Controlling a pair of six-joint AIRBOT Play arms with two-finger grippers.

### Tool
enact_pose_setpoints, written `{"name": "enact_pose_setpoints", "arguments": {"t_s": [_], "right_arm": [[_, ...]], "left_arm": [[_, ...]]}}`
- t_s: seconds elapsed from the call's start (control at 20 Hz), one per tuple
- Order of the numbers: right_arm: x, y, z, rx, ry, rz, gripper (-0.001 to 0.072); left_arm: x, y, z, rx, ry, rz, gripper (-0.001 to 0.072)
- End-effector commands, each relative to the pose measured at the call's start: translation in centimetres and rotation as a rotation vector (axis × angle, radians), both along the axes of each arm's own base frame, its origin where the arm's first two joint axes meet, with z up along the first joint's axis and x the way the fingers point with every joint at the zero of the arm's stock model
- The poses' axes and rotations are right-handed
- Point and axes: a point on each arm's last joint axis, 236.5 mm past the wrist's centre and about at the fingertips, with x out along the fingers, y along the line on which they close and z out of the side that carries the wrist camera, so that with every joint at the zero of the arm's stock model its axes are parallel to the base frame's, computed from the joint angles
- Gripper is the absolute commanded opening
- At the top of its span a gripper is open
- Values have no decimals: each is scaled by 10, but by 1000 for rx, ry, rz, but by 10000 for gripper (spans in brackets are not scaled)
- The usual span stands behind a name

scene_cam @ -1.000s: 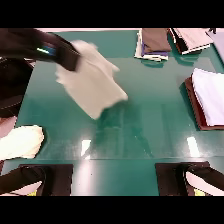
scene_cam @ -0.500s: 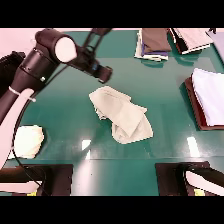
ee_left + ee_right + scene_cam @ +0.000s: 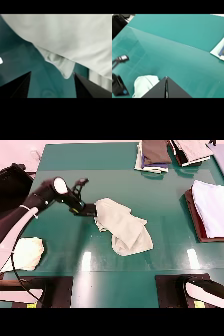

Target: Fold the shirts.

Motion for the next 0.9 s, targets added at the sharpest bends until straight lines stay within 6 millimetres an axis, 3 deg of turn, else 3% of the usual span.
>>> {"name": "enact_pose_setpoints", "arguments": {"t_s": [0.0,0.3,0.35,0.5,0.55,0.7,0.8,0.85], "right_arm": [[0,0,0,-1,2,1,18],[-1,0,-1,-2,6,2,18],[-2,0,-3,2,19,1,18],[-7,0,-11,-13,54,8,18],[-8,-3,-15,-28,69,5,18],[-18,-21,-57,-115,210,-40,18],[-29,-26,-103,-137,338,-44,18],[-37,-26,-136,-138,424,-39,18]], "left_arm": [[-18,-20,-27,-124,62,52,617],[-42,-50,-42,-98,46,-42,616],[-44,-50,-46,-90,55,-47,541],[-33,-44,-43,-83,32,-32,88],[-24,-40,-35,-90,17,-19,31],[2,-13,-11,-77,-38,13,30],[13,12,-4,-25,-77,21,31],[15,21,-5,-6,-78,24,31]]}}
